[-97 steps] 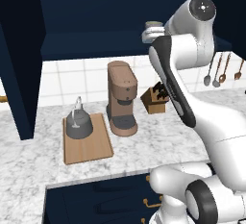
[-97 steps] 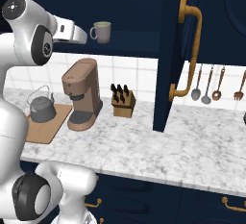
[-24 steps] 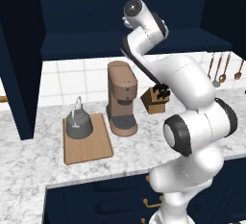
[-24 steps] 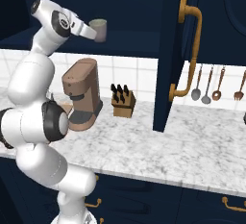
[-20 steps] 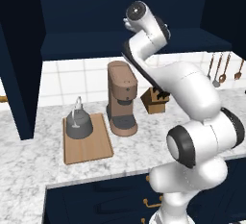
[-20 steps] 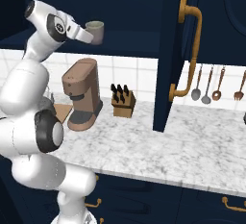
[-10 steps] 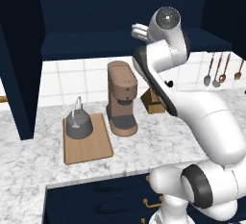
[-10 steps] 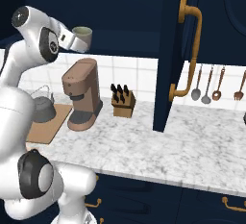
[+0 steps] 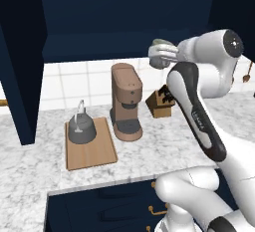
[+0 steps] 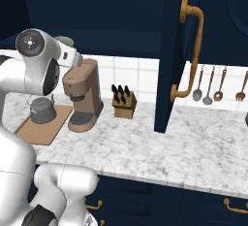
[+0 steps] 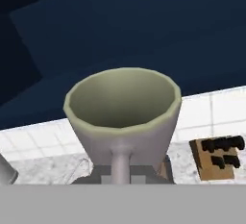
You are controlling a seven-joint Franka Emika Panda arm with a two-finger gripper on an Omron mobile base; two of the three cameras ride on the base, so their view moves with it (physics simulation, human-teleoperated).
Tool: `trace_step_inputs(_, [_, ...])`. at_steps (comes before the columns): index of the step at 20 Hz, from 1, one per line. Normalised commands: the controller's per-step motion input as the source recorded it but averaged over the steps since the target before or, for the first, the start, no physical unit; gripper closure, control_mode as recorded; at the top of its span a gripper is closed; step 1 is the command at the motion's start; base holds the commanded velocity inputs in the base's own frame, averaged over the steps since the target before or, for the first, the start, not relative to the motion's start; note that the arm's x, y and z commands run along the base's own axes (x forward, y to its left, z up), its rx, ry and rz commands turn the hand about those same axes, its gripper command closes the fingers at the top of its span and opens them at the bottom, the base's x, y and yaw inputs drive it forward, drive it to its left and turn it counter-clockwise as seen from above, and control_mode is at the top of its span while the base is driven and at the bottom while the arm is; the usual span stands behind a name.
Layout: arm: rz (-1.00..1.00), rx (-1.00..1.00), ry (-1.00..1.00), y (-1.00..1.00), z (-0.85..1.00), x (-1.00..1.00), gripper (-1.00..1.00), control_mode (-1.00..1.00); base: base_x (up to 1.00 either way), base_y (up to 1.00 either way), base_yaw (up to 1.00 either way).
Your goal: Pick the kettle from the counter and place it on the tray. Then pick the mug from the cabinet and place it on the tray. Then close the cabinet doors.
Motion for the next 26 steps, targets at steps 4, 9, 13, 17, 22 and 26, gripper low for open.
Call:
trace_step_inputs(4, [0.53,0.0,0.0,0.2,-0.13,-0.73,1.0,-1.0,0.0,0.0,0.0])
trace_step_inputs(9, [0.48,-0.01,0.0,0.28,-0.26,-0.5,1.0,-1.0,0.0,0.0,0.0])
trace_step_inputs(13, [0.41,-0.06,0.0,0.41,-0.43,-0.4,1.0,-1.0,0.0,0.0,0.0])
trace_step_inputs(17, [0.28,-0.15,0.02,0.5,-0.65,-0.12,1.0,-1.0,0.0,0.0,0.0])
trace_step_inputs(22, [0.15,-0.16,0.02,0.54,-0.78,-0.1,1.0,-1.0,0.0,0.0,0.0])
trace_step_inputs(26, [0.14,-0.03,0.0,0.38,-0.69,-0.02,1.0,-1.0,0.0,0.0,0.0])
